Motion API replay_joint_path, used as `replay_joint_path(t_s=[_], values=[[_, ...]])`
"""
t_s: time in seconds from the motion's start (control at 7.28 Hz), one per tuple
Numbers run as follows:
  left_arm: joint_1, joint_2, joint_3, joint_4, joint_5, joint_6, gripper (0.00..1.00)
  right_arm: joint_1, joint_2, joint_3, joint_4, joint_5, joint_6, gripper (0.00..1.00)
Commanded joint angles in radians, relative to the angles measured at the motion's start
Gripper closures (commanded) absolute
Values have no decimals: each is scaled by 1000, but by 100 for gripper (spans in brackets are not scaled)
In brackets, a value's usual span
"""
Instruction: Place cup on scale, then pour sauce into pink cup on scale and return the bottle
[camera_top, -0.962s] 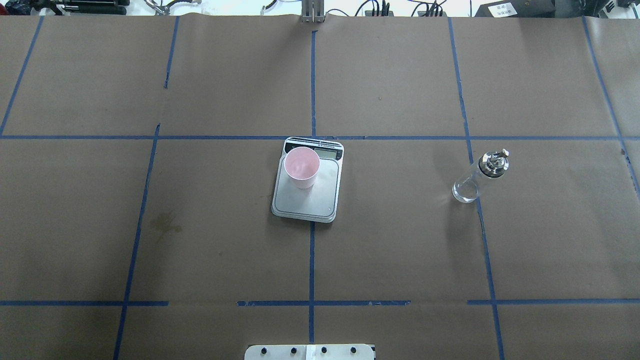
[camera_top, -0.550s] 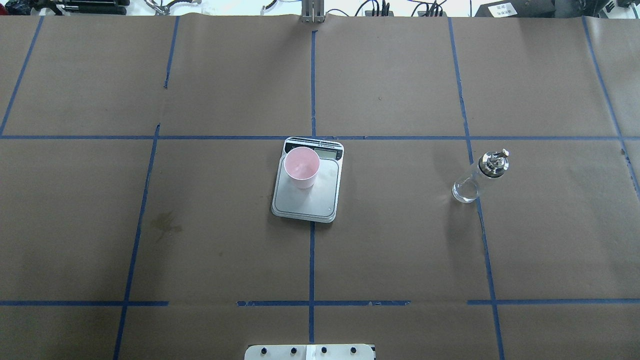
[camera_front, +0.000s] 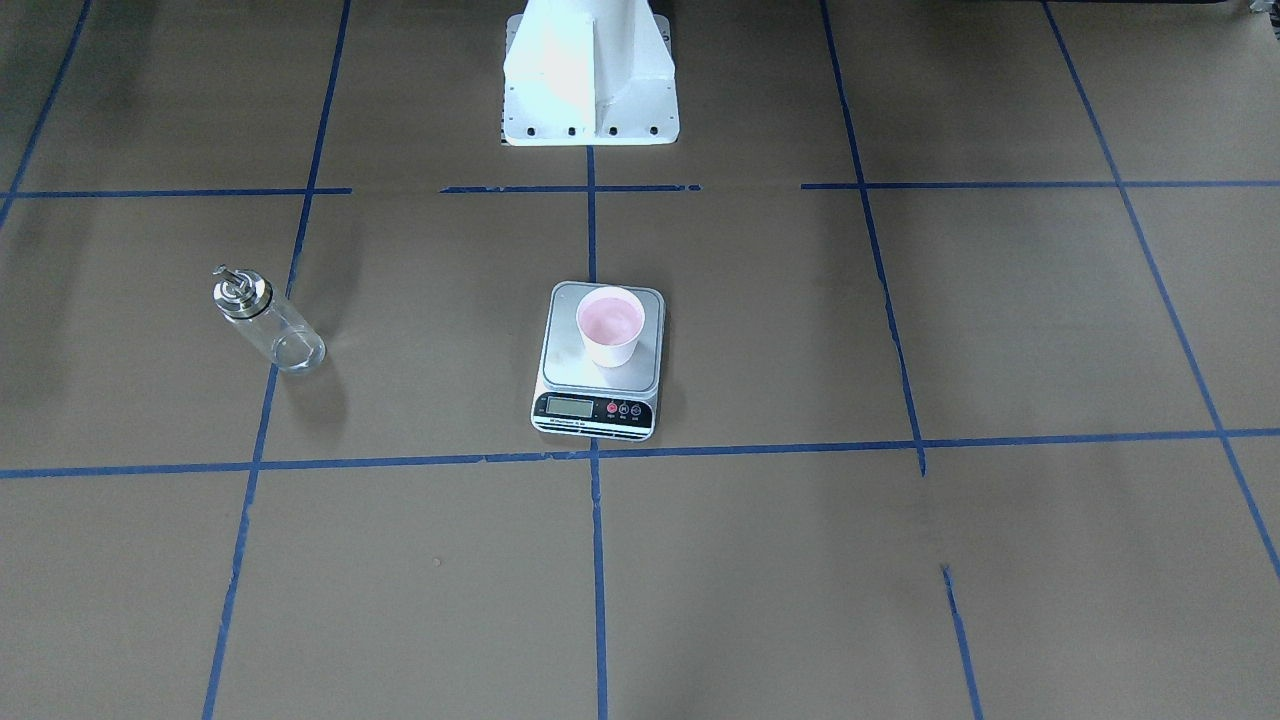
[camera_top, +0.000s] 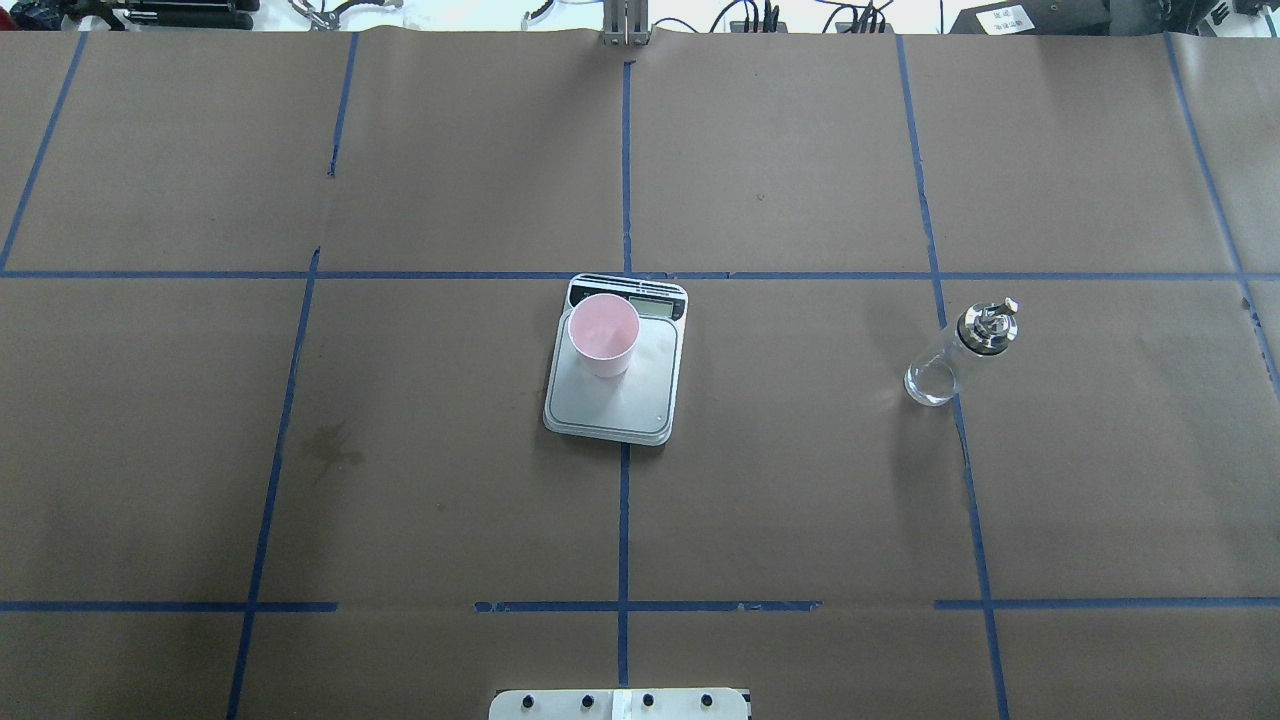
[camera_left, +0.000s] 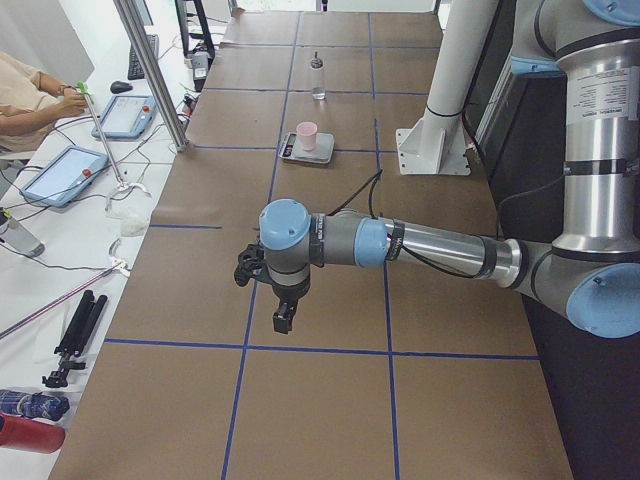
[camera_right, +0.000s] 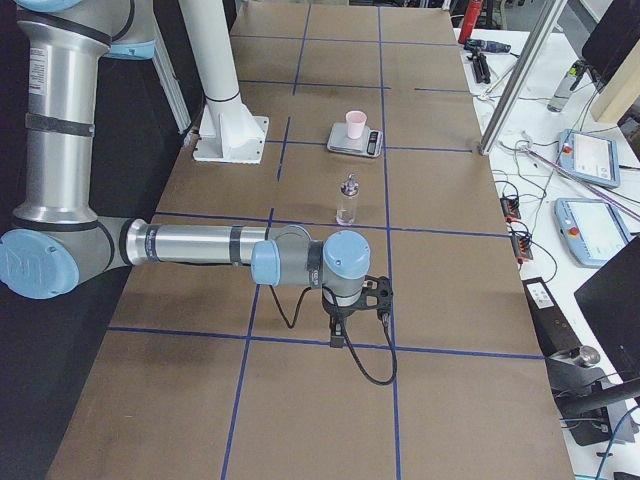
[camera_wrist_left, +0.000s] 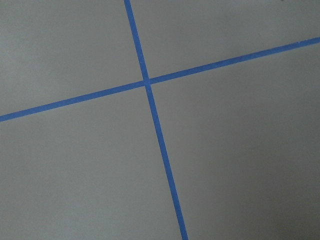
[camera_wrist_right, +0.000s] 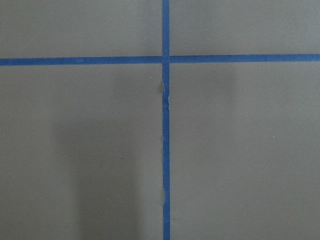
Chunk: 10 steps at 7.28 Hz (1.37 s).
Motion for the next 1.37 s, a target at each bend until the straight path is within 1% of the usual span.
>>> replay_joint_path(t_s=[0.0,0.69,1.24], values=[[0,-1,-18,-1,-4,3,0,0,5,1,2,-6,4,0],[-2,13,-32,0,1,3,0,-2,6,8,5,-40,5,0],[-3,19,-27,0,1,1,0,0,2,9,11,-42,5,0]])
